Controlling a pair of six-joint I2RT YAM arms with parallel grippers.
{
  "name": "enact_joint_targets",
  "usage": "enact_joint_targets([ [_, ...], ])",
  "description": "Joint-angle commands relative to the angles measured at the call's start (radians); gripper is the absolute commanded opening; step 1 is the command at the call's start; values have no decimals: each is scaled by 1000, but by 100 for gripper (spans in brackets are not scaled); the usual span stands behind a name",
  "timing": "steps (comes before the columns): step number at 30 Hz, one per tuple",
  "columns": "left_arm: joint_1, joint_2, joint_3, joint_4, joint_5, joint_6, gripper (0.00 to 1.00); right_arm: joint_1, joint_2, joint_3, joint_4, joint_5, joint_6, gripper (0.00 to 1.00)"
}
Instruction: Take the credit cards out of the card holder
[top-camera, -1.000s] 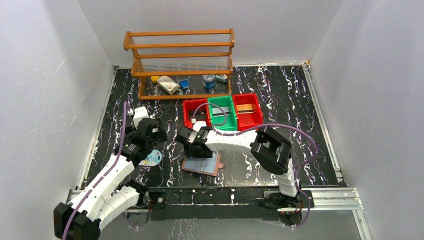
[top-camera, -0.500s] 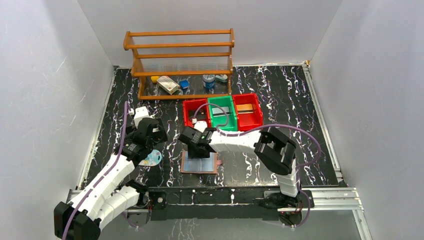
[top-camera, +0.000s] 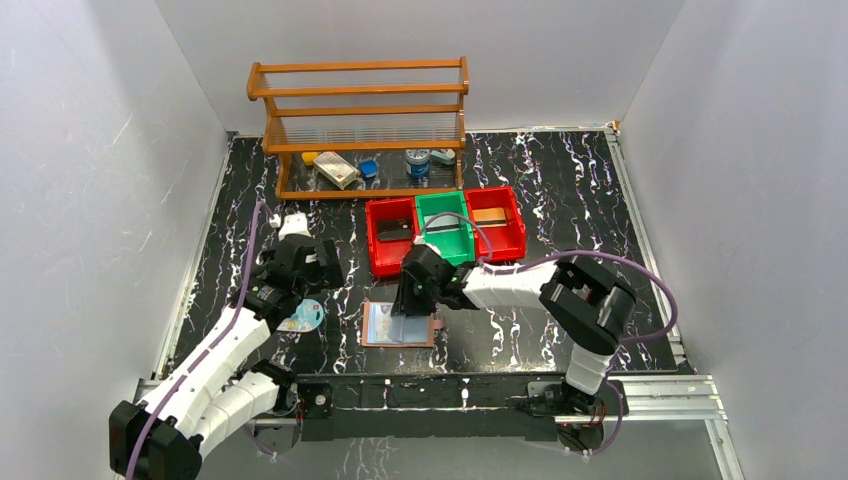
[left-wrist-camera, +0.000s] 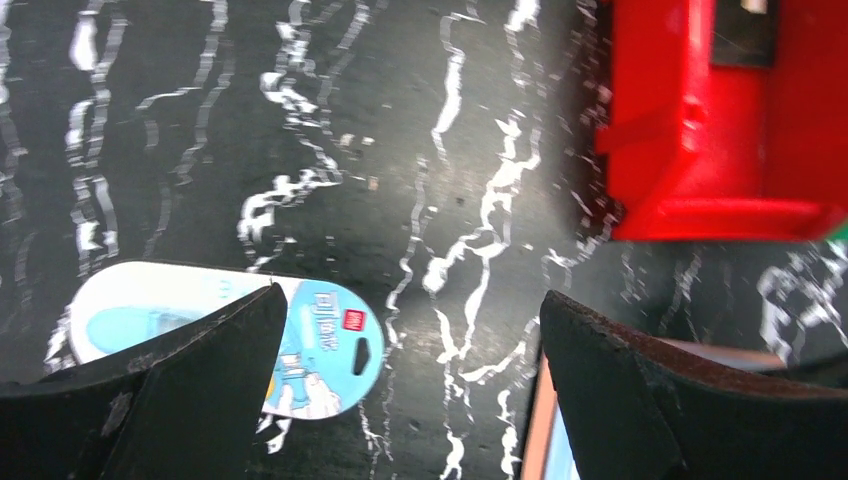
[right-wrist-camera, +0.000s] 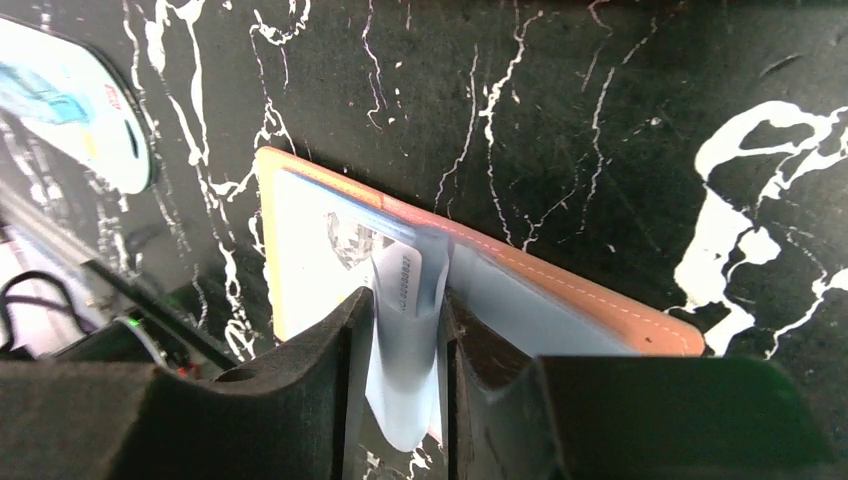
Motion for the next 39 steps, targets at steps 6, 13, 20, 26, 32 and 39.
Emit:
enact_joint_targets([
  [6, 4, 66, 3, 130, 755, 54, 98, -84, -74, -255, 419, -260, 77, 38],
  [13, 3, 200, -96, 398, 1175, -122, 88, -111, -61, -306, 477, -291, 120, 40],
  [20, -8, 350, -122, 400, 1241, -128, 85, -117, -41, -320, 485, -297, 152, 40],
  [26, -40, 413, -126, 394, 1212, -123, 83, -126, -41, -336, 502, -302, 173, 40],
  [32, -51, 461, -138, 357, 1100, -138, 81, -131, -41, -343, 503, -308, 181, 40],
  [39, -87, 500, -120, 363, 1116, -129, 78, -137, -8, -358, 548, -331, 206, 40],
])
